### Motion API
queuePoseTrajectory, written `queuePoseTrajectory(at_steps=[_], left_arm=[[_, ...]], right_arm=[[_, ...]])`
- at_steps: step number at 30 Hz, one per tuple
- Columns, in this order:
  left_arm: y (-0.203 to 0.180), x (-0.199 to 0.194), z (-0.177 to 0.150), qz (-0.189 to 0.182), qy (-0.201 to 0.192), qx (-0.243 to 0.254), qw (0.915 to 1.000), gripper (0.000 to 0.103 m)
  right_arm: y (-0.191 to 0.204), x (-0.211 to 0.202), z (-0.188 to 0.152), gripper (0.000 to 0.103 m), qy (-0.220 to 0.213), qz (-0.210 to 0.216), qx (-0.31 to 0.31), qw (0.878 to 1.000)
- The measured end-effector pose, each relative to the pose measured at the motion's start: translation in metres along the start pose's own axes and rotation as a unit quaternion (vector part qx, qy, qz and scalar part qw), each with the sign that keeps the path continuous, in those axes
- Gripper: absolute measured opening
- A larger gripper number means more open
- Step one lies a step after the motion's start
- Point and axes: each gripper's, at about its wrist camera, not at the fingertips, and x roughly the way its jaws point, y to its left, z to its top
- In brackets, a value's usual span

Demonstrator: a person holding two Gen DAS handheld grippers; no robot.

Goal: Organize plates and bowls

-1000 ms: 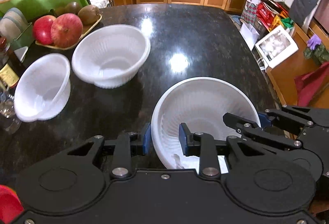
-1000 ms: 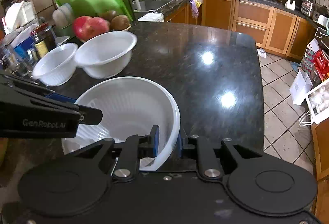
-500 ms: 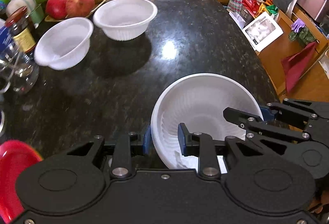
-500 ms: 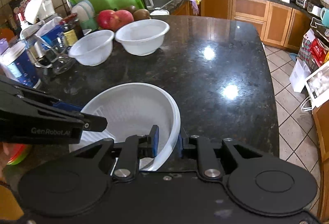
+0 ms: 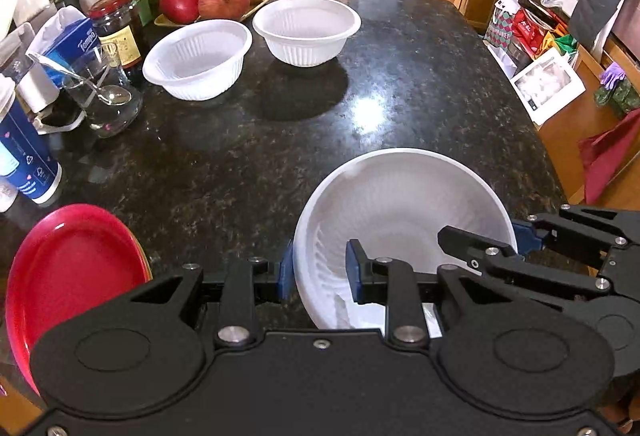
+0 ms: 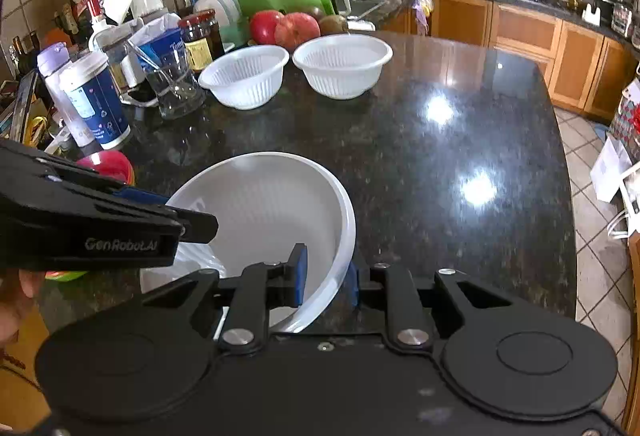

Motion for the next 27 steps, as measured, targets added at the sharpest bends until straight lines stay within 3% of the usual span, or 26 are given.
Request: queuePoseTrajectory(at_steps=[16,27], left_arm=[[-0.006,-0.008,-0.009,-0.038,-0.033,0.023,0.9985,0.035],[0.006,0.001,-0.006,-0.056,-0.021,0.013,0.9981,0.035]], right_arm=[[-0.005,-0.011,-0.020,0.022,0.012,-0.031,0.036,0.999],[0.000,0.001,-0.014,0.024,0.020,-0.037,0.046,0.998]])
